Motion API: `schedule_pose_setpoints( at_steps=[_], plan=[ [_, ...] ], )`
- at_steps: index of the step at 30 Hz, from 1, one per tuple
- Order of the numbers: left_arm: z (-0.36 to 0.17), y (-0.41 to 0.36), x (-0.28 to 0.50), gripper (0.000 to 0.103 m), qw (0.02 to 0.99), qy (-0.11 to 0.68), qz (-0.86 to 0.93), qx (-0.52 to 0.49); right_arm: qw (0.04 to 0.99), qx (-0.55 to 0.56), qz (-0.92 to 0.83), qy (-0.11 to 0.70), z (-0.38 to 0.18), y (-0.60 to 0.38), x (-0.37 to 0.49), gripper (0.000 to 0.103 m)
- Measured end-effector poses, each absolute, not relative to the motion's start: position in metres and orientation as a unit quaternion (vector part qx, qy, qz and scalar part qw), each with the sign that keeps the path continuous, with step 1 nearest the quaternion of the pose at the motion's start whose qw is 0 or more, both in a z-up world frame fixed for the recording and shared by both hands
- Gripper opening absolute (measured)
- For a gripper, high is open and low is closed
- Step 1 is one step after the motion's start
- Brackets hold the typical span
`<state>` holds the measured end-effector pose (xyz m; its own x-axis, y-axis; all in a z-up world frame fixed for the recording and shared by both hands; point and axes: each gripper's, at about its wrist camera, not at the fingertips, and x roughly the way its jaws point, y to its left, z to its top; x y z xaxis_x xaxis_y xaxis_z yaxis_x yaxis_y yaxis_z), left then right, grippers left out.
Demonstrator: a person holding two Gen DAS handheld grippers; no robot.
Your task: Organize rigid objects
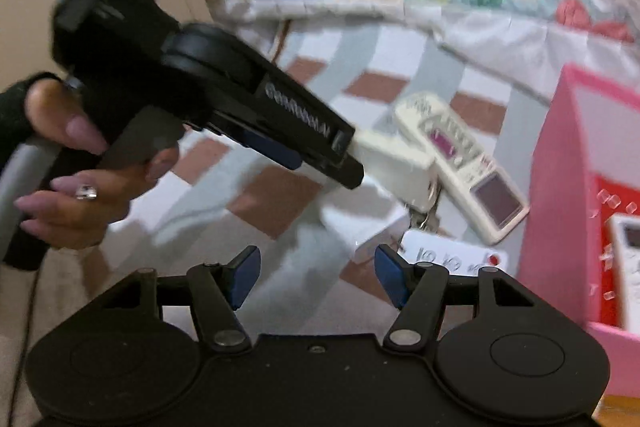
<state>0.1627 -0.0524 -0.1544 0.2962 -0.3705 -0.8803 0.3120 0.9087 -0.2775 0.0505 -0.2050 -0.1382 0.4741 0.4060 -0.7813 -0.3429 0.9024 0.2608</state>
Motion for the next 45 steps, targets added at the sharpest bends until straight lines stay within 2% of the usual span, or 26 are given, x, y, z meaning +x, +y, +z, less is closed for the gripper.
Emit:
schedule_pose_setpoints(
  at_steps=[3,4,7,8,13,15,18,22,26,33,41,45],
  plan=[
    [-0.167,-0.052,0.165,0.049,0.795,0.567,-0.211,-0.045,0.858,0.043,0.195,0.472,-0.156,-0.201,0.060,0.068],
    [-0.168,-0.051,0.164,0.041,0.793,0.567,-0.217,-0.059,0.864,0.048,0.189,0.465,-0.157,-0.203,0.060,0.067],
    [-0.172,-0.049,0.162,0.038,0.773,0.586,-0.225,-0.089,0.865,0.066,0.188,0.461,-0.158,-0.206,0.062,0.055],
    [-0.173,-0.048,0.160,0.037,0.768,0.591,-0.226,-0.096,0.863,0.079,0.182,0.465,-0.157,-0.207,0.061,0.055],
    [-0.179,-0.039,0.150,0.037,0.738,0.622,-0.214,-0.150,0.867,0.049,0.175,0.465,-0.156,-0.200,0.051,0.058],
    [-0.181,-0.037,0.147,0.037,0.728,0.631,-0.211,-0.164,0.869,0.026,0.181,0.460,-0.157,-0.195,0.045,0.067],
    [-0.187,-0.042,0.143,0.039,0.723,0.640,-0.200,-0.170,0.874,-0.005,0.168,0.456,-0.163,-0.185,0.044,0.067],
    [-0.185,-0.044,0.136,0.038,0.740,0.623,-0.189,-0.168,0.883,-0.036,0.148,0.443,-0.175,-0.176,0.045,0.062],
    [-0.177,-0.053,0.126,0.033,0.757,0.610,-0.196,-0.129,0.883,-0.028,0.144,0.445,-0.172,-0.179,0.042,0.061],
    [-0.145,-0.073,0.084,0.033,0.799,0.559,-0.215,-0.048,0.892,-0.053,0.133,0.429,-0.148,-0.178,0.021,0.061],
    [-0.098,-0.062,0.057,0.032,0.820,0.500,-0.268,-0.080,0.917,-0.101,0.120,0.367,-0.101,-0.187,-0.003,0.061],
    [-0.070,-0.069,0.056,0.033,0.816,0.494,-0.281,-0.105,0.932,-0.086,0.103,0.337,-0.075,-0.202,-0.010,0.061]
  ],
)
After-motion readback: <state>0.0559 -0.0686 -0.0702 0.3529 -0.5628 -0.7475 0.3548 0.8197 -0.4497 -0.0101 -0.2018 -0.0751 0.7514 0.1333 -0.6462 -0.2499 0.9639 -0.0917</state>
